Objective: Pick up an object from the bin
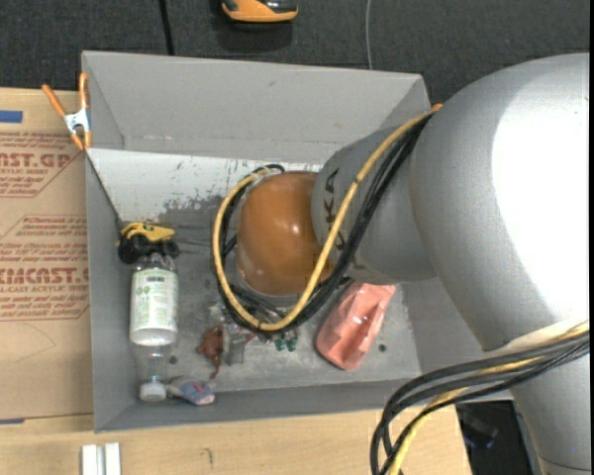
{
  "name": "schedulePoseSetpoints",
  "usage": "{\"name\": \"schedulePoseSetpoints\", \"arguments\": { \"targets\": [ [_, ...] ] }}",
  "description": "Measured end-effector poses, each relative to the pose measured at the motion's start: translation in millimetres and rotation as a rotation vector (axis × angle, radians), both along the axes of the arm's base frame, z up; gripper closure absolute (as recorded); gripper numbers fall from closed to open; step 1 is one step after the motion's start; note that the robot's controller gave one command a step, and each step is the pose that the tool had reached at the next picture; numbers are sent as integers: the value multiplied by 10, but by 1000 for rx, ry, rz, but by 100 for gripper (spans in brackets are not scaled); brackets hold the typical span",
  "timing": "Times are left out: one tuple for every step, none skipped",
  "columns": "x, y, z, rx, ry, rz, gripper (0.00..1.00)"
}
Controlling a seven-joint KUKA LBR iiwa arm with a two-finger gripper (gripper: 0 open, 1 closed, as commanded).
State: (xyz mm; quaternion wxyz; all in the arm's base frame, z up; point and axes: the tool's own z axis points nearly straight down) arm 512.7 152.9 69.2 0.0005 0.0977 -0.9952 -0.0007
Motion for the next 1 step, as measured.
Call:
{"name": "schedulePoseSetpoints", "arguments": {
  "targets": [
    [0,0,0,0,0,0,100]
  ]
}}
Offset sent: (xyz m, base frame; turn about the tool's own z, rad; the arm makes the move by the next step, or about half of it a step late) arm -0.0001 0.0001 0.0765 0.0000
